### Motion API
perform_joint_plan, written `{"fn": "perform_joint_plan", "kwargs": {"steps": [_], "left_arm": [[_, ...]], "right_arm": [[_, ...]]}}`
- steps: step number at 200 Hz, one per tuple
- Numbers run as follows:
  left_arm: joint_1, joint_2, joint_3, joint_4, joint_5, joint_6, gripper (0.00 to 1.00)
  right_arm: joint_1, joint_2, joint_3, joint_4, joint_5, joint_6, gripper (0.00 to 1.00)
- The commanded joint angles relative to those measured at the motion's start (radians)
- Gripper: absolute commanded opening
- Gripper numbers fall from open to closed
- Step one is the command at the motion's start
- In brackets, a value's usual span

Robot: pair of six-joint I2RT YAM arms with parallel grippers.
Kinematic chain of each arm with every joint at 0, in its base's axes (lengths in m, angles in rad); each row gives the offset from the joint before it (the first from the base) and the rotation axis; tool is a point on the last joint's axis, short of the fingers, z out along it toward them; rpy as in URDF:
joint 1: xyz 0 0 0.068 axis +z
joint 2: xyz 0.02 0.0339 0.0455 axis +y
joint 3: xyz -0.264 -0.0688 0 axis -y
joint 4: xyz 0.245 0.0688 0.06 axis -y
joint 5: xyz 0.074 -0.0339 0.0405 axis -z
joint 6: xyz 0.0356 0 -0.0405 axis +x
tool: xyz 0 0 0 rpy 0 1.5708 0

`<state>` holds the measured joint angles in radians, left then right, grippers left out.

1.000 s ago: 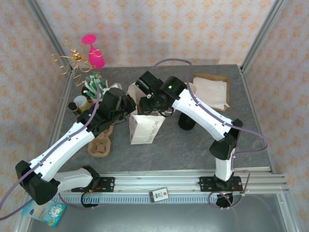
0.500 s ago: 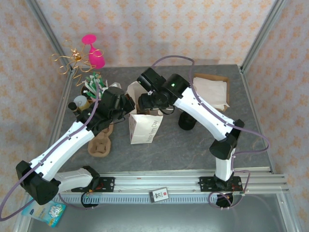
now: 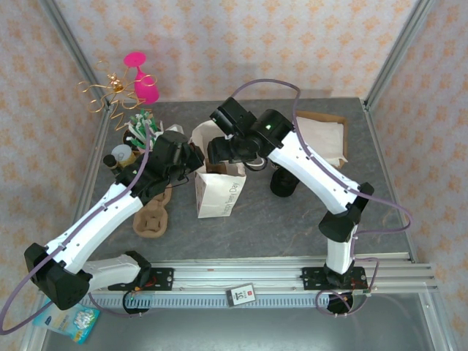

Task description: Pack the takeout coffee

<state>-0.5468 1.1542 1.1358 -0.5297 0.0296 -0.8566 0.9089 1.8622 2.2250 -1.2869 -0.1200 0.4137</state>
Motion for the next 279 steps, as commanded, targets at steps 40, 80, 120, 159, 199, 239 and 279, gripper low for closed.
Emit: {"fn": "perform_joint_plan", "kwargs": {"steps": [40, 80, 120, 159, 199, 239, 279], "left_arm": [[0.019, 0.006, 0.033, -0.078, -0.005, 0.046, 0.37], [0.030, -0.022, 0.057, -0.116, -0.021, 0.065, 0.56], [0.045, -0.051, 0.059, -0.146, -0.026, 0.076, 0.71], [0.068, -0.075, 0.099, -0.192, -0.042, 0.120, 0.82], [0.099, -0.107, 0.173, -0.236, -0.032, 0.187, 0.95], [0.142, -0.138, 0.259, -0.291, -0.168, 0.306, 0.99], [0.227, -0.098, 0.310, -0.278, -0.277, 0.399, 0.97]], "right_arm": [[-0.005, -0.055, 0.065, -0.019, 0.015, -0.011, 0.71], [-0.005, -0.085, 0.062, 0.022, -0.005, -0.011, 0.73], [-0.013, -0.100, 0.059, 0.033, 0.010, -0.012, 0.76], [-0.052, -0.141, 0.047, 0.095, 0.022, -0.009, 0.78], [-0.151, -0.212, -0.049, 0.195, 0.038, -0.031, 0.82], [-0.294, -0.335, -0.318, 0.433, -0.055, -0.073, 0.85], [-0.355, -0.362, -0.469, 0.646, -0.206, -0.135, 0.85]]}}
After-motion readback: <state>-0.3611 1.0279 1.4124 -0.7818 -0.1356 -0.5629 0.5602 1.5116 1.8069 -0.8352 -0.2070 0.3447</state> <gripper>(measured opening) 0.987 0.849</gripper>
